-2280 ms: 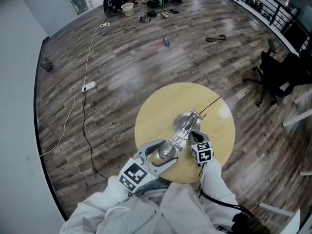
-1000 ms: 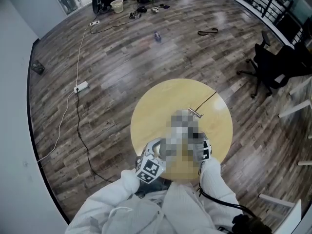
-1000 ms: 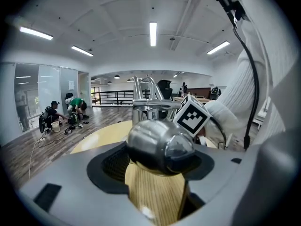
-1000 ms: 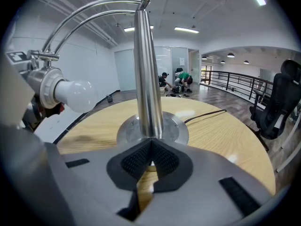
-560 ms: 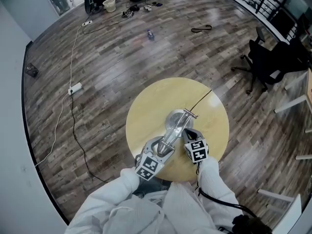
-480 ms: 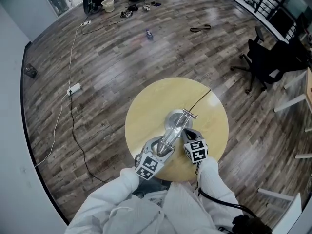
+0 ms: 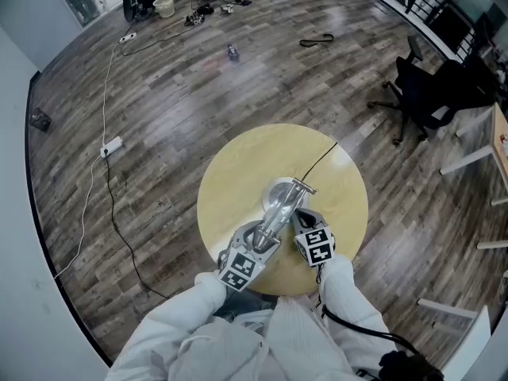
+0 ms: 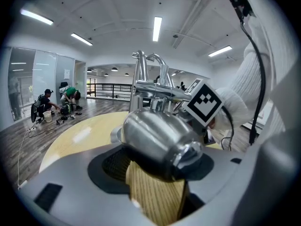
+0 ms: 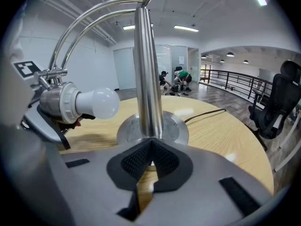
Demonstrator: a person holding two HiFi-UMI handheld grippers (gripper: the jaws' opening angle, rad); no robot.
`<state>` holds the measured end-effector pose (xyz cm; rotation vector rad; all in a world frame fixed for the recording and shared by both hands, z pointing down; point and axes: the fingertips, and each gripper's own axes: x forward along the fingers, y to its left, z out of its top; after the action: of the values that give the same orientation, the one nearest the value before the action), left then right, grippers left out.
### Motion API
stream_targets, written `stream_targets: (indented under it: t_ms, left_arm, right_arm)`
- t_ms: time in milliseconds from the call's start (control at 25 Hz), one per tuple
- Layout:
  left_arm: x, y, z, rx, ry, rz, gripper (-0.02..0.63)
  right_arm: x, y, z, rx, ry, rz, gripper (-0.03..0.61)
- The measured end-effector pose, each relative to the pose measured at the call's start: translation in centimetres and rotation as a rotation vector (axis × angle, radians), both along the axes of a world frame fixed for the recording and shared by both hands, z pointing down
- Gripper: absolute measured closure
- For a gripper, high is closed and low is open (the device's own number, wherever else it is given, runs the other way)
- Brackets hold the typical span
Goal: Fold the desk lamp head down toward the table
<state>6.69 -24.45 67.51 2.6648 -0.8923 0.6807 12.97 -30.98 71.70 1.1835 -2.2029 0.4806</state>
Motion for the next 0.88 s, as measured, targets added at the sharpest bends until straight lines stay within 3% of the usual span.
stream_targets:
  t_ms: [880]
  left_arm:
    - [0.9, -1.4, 2.3, -0.019, -0.011, 0.029, 0.348]
  right_arm:
    - [0.1, -0.2, 0.2, -0.022, -0.002, 0.022, 0.568]
